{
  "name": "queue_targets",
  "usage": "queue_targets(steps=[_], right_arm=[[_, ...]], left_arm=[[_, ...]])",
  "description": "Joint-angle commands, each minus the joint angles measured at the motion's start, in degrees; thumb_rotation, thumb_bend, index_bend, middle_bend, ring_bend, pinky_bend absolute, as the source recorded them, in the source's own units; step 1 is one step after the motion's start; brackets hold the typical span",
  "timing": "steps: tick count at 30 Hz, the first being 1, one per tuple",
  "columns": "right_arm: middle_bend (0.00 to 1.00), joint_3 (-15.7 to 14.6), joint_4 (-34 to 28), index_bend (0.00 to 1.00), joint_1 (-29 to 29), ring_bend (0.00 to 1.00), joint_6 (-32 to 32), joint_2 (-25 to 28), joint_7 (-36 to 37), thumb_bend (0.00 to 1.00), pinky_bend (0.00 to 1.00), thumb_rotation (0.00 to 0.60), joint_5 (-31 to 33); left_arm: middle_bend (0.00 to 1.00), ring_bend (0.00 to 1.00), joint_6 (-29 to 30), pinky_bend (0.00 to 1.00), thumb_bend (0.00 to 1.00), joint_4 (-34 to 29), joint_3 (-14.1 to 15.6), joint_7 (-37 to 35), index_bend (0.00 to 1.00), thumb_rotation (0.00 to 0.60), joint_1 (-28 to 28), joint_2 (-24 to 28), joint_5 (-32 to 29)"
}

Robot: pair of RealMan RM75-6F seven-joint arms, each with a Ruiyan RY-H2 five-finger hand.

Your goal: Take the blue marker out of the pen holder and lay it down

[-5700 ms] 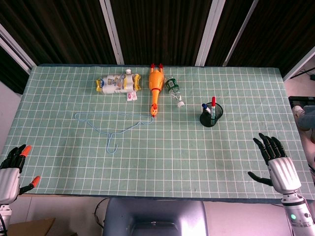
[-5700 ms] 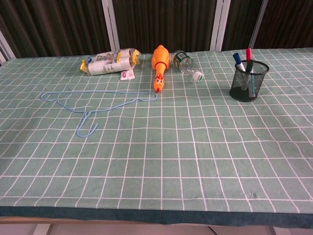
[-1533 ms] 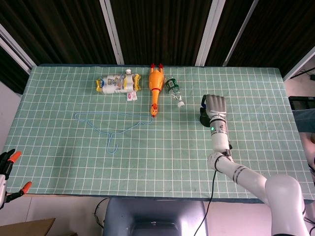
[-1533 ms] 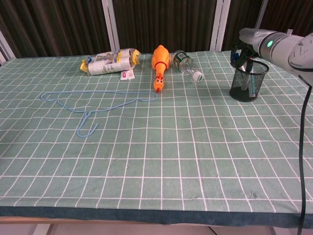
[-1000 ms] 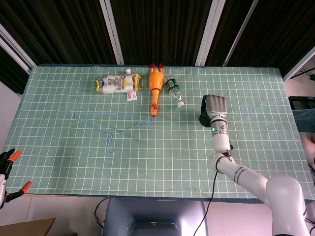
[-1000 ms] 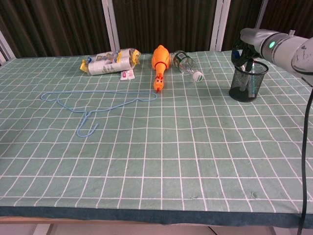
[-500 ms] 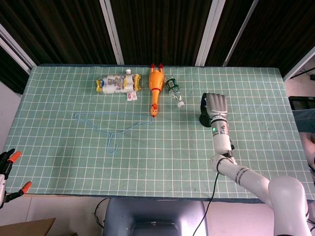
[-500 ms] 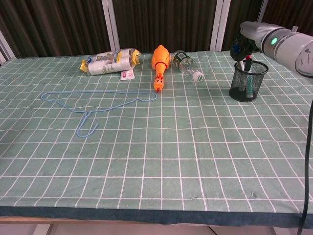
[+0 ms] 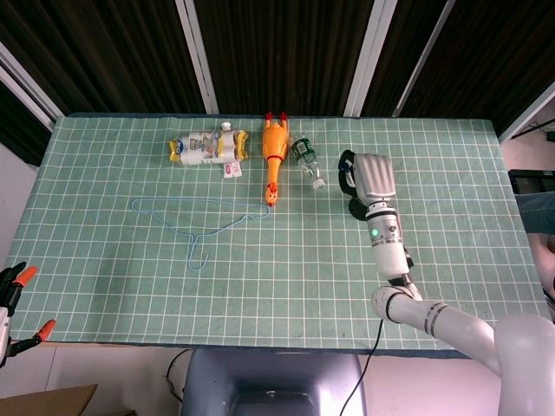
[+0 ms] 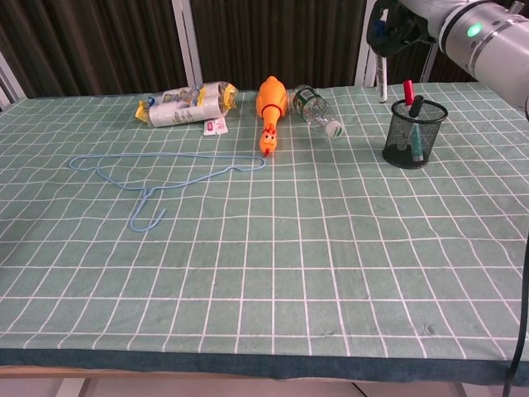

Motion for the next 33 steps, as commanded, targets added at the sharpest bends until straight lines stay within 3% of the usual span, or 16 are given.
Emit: queue_targets(steps=[1,7,12,21,33], right_arm=[[1.00,-0.1,-8.7,0.83,-2.3,1.00,3.1,4.2,4.0,1.00,1.00,0.600,-5.6],[1.00,-2.3,-19.7,0.84,-5.0,1.00,5.6,9.1,3.7,1.00,1.00,0.600,-10.8],[1.00,-5.6,-25.7,0.84,-6.5,1.00,3.6,12.2,-0.4,1.00,1.00,0.600,-10.5],[1.00,-10.9,-30.3,0.84,-6.0,1.00,-0.4,13.6,-15.1,1.00,1.00,0.600,1.5],[1.00,-15.6,-29.3,0.84,-1.0,1.00,-0.7,10.3,-32.2,1.00,1.00,0.600,20.8]], left_arm=[[0.05,0.05,-0.1,0.27,0.20,0.0,0.0,0.0,0.14,0.600,0.0,0.0,-0.1],[0.05,0.05,-0.2,0.27,0.20,-0.2,0.0,-0.1,0.14,0.600,0.0,0.1,-0.1],[0.05,0.05,-0.2,0.27,0.20,-0.2,0.1,-0.1,0.14,0.600,0.0,0.2,0.0],[0.05,0.05,-0.1,0.28,0.20,-0.3,0.2,-0.1,0.14,0.600,0.0,0.2,0.2],[0.05,0.05,-0.3,0.28,0.20,-0.4,0.2,0.0,0.14,0.600,0.0,0.3,0.2]])
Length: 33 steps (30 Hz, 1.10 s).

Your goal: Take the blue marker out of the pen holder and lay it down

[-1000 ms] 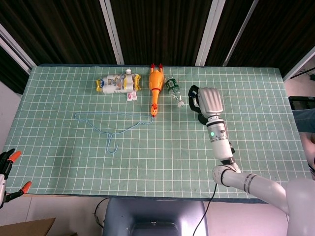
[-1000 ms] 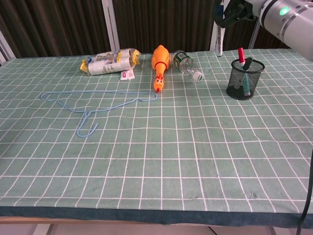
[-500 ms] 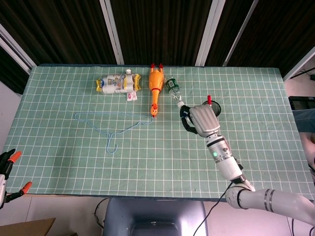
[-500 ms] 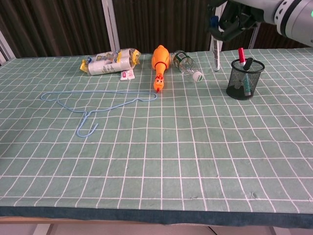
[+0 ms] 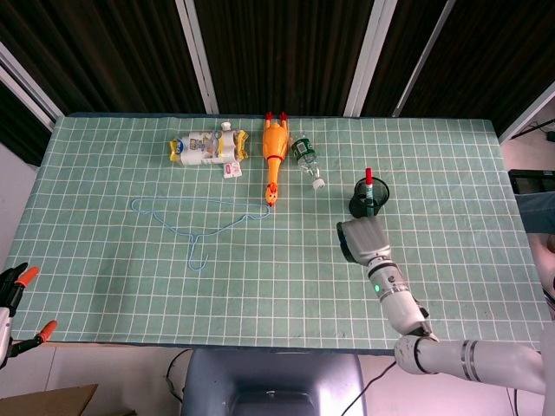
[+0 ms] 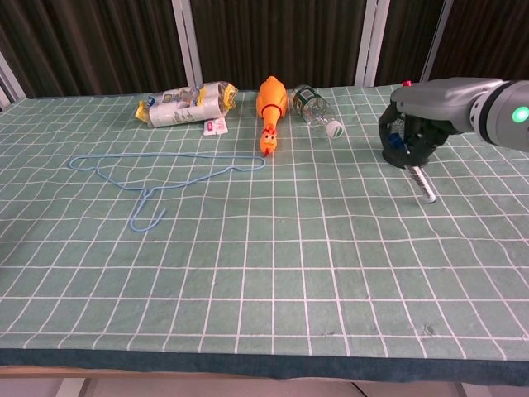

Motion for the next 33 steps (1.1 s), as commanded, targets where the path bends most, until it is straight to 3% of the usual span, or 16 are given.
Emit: queue_targets(steps=[1,7,12,17,23,29,33], right_arm=[[1.00,-1.6,1.2,0.84,2.4,1.00,0.3,-1.9,-4.8,1.00,1.00,0.600,5.6],[1.00,-2.6,5.4,0.83,3.7,1.00,-1.0,-4.9,-5.7,1.00,1.00,0.600,8.2],[1.00,-3.3,10.3,0.70,2.7,1.00,-2.3,-7.5,-1.6,0.99,1.00,0.600,3.8],[1.00,-3.8,12.8,0.56,2.0,1.00,-4.1,-8.3,0.9,0.66,1.00,0.600,1.9],[1.00,-4.4,14.1,0.40,1.3,1.00,-5.3,-8.2,2.6,0.38,1.00,0.600,0.6],[1.00,-3.9,11.0,0.29,-0.9,1.00,-3.0,-5.6,7.5,0.25,1.00,0.600,-5.4],[1.00,-4.6,3.2,0.34,-5.5,1.00,4.8,-0.3,13.2,0.24,1.00,0.600,-16.1]], left_arm=[[0.05,0.05,0.0,0.28,0.20,0.0,0.0,0.0,0.14,0.600,0.0,0.0,0.0],[0.05,0.05,0.2,0.28,0.20,0.0,0.0,-0.2,0.14,0.600,0.1,0.1,0.0],[0.05,0.05,0.3,0.28,0.20,0.0,0.0,-0.5,0.14,0.600,0.2,0.1,0.0],[0.06,0.05,0.3,0.28,0.20,0.1,0.0,-0.8,0.14,0.600,0.2,0.2,0.0],[0.05,0.05,0.3,0.28,0.20,0.0,0.0,-0.7,0.15,0.600,0.2,0.2,0.1],[0.06,0.05,0.3,0.28,0.20,0.0,0.1,-0.7,0.15,0.600,0.2,0.2,0.1],[0.06,0.05,0.2,0.28,0.20,0.0,0.1,-0.7,0.15,0.600,0.2,0.3,0.0]])
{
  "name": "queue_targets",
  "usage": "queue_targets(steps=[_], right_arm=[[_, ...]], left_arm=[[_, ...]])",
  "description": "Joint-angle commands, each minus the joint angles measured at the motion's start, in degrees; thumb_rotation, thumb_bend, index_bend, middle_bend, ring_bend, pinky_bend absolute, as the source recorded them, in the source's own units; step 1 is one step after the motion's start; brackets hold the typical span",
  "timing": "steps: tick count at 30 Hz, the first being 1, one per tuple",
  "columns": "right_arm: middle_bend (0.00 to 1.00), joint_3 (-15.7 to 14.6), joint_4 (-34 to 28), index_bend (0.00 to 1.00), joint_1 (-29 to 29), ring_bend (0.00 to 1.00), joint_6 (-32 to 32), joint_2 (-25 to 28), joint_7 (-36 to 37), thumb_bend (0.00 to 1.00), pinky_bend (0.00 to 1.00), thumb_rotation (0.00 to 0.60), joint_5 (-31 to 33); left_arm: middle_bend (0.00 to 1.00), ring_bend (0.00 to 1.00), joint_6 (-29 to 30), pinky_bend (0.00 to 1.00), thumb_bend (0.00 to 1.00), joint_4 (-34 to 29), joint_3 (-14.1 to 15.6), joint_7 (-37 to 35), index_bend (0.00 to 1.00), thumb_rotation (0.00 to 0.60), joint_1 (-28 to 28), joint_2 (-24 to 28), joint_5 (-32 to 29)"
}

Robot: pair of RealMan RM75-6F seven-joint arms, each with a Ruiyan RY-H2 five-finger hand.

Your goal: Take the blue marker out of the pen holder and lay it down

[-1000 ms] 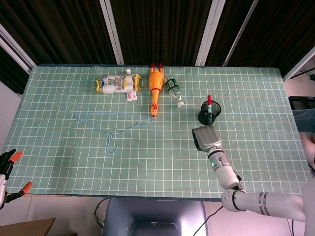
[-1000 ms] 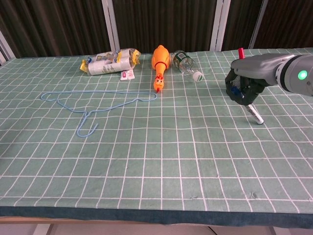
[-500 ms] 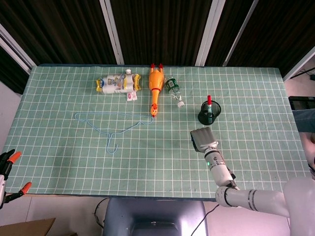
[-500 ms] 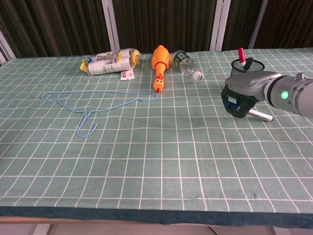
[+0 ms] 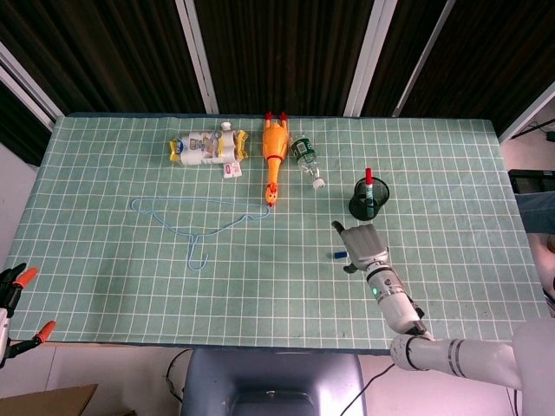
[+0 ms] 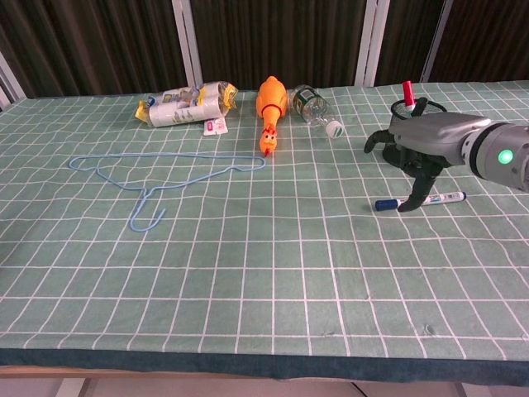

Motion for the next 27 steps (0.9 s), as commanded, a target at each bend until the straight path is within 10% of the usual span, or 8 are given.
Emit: queue_targets(steps=[1,6,11,16,27], right_arm=[[1.00,-1.3,-9.0,0.37,-6.0,1.00,10.3,6.6,6.2,0.24,1.00,0.600,-13.0],[0.85,-4.8,-14.4,0.45,-14.3,0.90,25.1,12.1,8.4,0.24,0.84,0.600,-26.0],[0.40,-7.1,-17.0,0.32,-22.9,0.41,34.5,15.4,11.7,0.24,0.51,0.600,-29.6],[0.13,-8.5,-15.1,0.15,-27.5,0.14,33.4,17.3,18.4,0.24,0.19,0.600,-29.1],[0.01,-7.9,-10.0,0.04,-31.0,0.04,32.0,17.2,28.3,0.24,0.14,0.600,-32.5]], left_arm=[[0.06,0.05,-0.1,0.28,0.20,0.0,0.0,0.0,0.15,0.600,0.0,0.0,0.0],[0.06,0.05,-0.4,0.28,0.20,-0.1,0.0,0.7,0.15,0.600,-0.3,-0.2,-0.1],[0.06,0.05,-1.1,0.28,0.20,-0.3,0.0,2.0,0.15,0.600,-0.6,-0.4,-0.1],[0.06,0.05,-1.8,0.28,0.21,-0.6,-0.4,3.2,0.15,0.600,-1.2,-0.7,-0.7],[0.06,0.05,-3.4,0.28,0.21,-0.5,-0.5,4.1,0.15,0.600,-2.3,-1.1,-0.6]])
